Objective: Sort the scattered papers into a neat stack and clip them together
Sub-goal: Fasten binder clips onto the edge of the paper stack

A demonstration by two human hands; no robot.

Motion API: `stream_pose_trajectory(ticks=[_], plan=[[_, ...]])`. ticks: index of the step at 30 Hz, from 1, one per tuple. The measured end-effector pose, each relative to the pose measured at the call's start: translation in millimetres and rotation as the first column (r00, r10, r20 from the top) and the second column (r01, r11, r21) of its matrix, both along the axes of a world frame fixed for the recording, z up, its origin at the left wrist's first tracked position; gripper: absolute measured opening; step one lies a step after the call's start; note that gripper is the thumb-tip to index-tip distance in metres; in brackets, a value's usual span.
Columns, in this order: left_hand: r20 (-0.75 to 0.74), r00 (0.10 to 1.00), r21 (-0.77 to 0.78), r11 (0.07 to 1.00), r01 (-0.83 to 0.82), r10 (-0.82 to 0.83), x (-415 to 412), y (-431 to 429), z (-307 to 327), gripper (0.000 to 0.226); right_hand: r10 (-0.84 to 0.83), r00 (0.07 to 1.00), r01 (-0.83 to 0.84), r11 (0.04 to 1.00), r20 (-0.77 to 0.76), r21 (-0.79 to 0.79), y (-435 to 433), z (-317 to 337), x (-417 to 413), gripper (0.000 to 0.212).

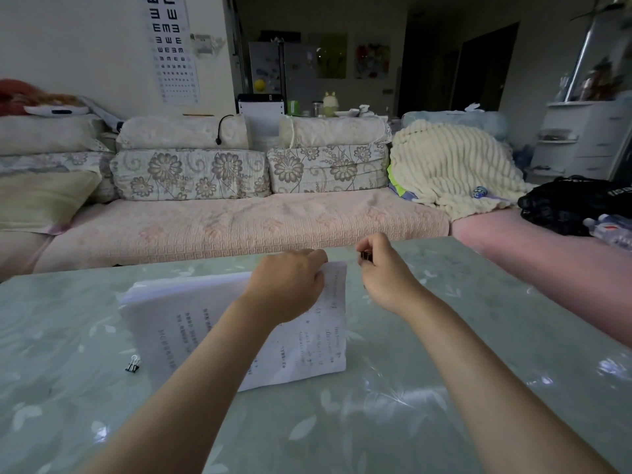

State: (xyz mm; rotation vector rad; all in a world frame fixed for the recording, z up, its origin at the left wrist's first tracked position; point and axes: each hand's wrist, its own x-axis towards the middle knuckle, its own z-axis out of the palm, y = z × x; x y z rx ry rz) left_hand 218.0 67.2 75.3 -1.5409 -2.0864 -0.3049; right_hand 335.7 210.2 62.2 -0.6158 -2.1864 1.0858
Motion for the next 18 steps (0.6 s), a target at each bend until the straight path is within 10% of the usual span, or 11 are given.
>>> stream_pose_trajectory(ticks=[18], plan=[[-0.023, 1.000, 0.058, 0.998, 0.022, -0.021, 1, -1, -4, 0.028, 0.056, 0.992, -0.001, 0.900, -0.115, 0.436, -23, 28, -5, 0.027]])
